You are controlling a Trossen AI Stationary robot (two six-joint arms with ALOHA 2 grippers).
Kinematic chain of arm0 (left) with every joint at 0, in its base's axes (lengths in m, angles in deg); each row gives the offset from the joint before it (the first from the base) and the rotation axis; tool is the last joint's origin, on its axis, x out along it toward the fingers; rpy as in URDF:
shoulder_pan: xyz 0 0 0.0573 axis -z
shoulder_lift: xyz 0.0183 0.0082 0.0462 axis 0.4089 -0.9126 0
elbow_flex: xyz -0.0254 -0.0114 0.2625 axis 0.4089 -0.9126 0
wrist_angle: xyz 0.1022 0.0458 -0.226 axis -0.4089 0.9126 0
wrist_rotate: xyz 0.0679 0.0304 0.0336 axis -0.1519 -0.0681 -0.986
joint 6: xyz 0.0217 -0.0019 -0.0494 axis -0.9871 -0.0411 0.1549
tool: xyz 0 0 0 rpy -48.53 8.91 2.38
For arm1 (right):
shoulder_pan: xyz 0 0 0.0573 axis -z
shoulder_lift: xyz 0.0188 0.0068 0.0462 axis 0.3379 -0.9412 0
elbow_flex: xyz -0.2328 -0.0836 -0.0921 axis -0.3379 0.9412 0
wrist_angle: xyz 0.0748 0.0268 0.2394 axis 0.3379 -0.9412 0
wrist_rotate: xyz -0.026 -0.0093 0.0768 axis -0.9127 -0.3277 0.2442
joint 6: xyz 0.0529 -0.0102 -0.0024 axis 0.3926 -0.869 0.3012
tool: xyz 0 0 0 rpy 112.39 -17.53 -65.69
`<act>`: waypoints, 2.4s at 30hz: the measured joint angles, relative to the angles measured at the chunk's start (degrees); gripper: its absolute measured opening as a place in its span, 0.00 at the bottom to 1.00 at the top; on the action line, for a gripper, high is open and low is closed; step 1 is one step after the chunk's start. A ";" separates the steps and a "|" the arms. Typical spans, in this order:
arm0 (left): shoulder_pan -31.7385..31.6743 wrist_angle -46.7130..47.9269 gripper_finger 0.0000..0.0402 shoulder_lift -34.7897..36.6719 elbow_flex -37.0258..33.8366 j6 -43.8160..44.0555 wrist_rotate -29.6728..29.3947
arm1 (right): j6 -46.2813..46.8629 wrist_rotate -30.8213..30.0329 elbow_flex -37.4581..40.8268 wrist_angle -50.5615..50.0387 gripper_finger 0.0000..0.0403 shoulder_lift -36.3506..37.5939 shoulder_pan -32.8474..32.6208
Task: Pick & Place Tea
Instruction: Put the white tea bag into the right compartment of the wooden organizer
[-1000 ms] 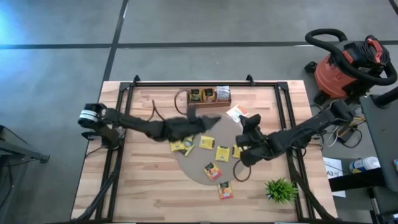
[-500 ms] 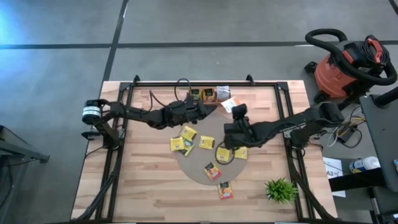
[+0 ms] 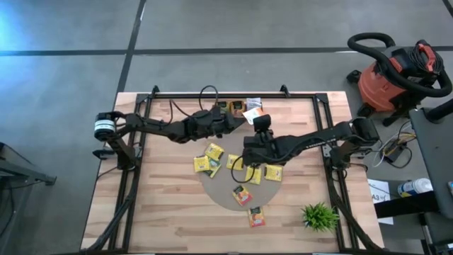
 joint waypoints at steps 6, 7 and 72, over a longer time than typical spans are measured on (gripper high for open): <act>-1.45 -0.25 0.29 0.00 -0.01 0.01 0.10 | -1.11 0.23 -1.02 0.98 0.02 -0.19 0.01; -1.73 -0.22 0.29 0.00 -0.01 0.03 0.11 | -1.35 0.23 -1.00 1.36 0.02 -0.19 0.00; -8.20 11.47 0.00 -3.30 7.09 -27.19 3.71 | 23.27 0.31 -0.78 2.88 0.02 1.03 -0.15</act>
